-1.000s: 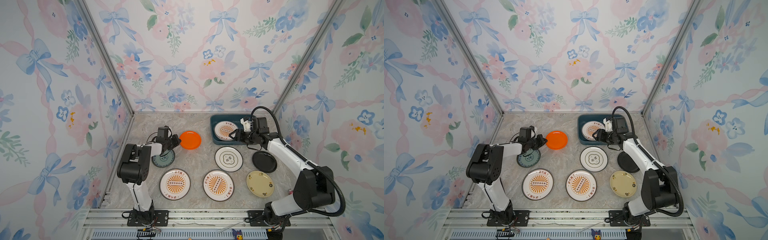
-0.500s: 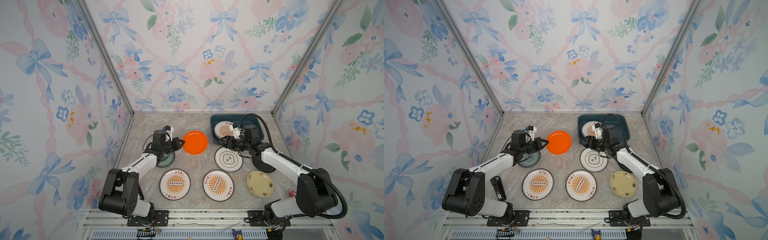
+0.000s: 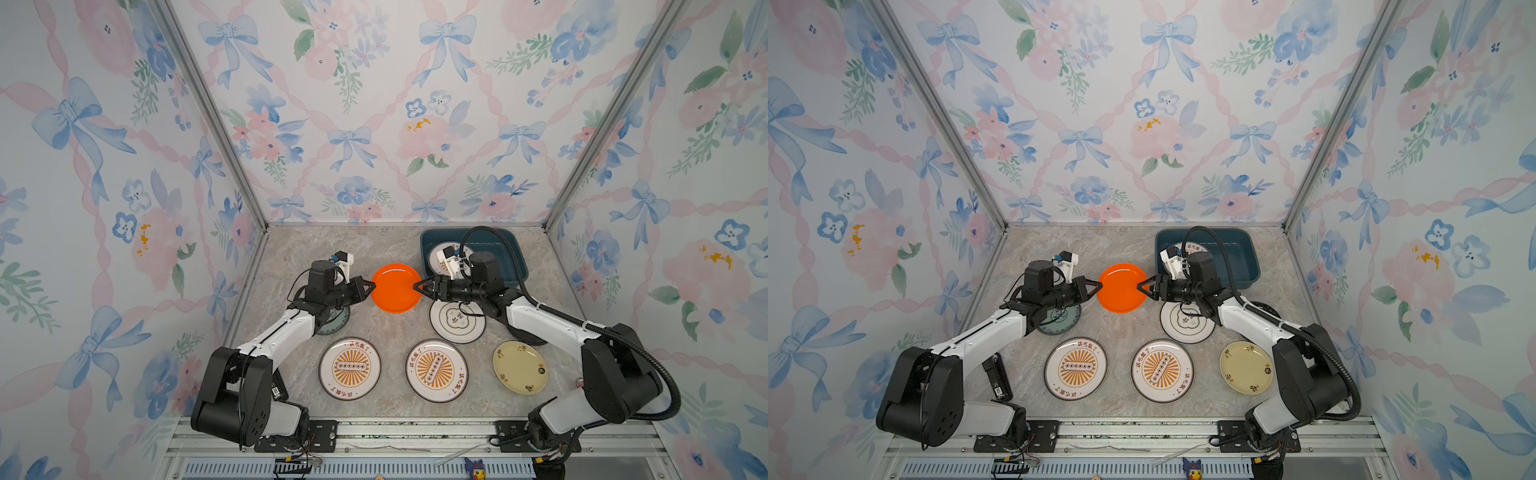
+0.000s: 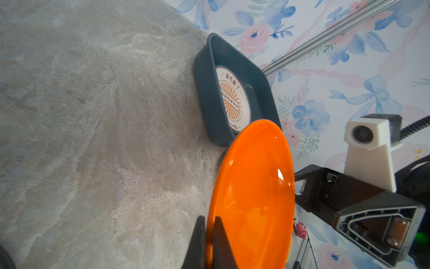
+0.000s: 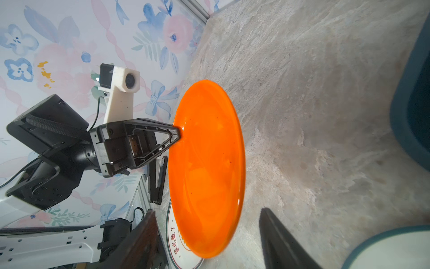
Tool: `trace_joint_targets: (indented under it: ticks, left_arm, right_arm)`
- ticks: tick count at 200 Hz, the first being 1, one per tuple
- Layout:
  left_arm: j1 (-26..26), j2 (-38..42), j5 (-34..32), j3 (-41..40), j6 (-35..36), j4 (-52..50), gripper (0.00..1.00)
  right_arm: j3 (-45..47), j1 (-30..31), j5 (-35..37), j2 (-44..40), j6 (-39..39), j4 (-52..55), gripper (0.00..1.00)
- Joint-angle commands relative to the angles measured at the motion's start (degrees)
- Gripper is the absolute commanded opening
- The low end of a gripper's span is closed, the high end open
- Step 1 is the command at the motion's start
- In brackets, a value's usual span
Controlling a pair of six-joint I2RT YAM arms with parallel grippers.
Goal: Place the plates into the plastic bin on the countertop
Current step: Place the plate in the plastic bin.
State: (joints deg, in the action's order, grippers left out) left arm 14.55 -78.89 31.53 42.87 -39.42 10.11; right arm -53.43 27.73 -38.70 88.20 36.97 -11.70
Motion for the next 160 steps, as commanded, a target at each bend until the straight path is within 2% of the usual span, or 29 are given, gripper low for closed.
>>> trace_joint_targets:
  ticks: [1,49,95,139,160]
  left_arm:
    - [0.46,1.57,1.43,0.19,-0.06,0.76,0.00]
    - [0.83,1.66,1.25,0.46,-0.16,0.79,0.00]
    - [1.27,1.20,0.90,0.11,-0.22,1.14,0.00]
    - [1.49,1.46,0.90,0.28,-0.22,1.15,0.00]
    - [1.60,1.63,0.90,0.19,-0.18,0.97,0.08]
  right_arm:
    - [0.82,1.08,-2.31,1.89,2.67,-4.99,0.66]
    - [0.43,2.41,-3.05,4.16,3.89,-7.05,0.62]
    - [0.71,2.68,-3.41,4.35,5.03,-8.42,0.38]
    - [-0.18,2.77,-3.40,4.48,5.22,-7.14,0.20]
    - [-0.83,2.77,-3.12,4.56,5.01,-5.79,0.10]
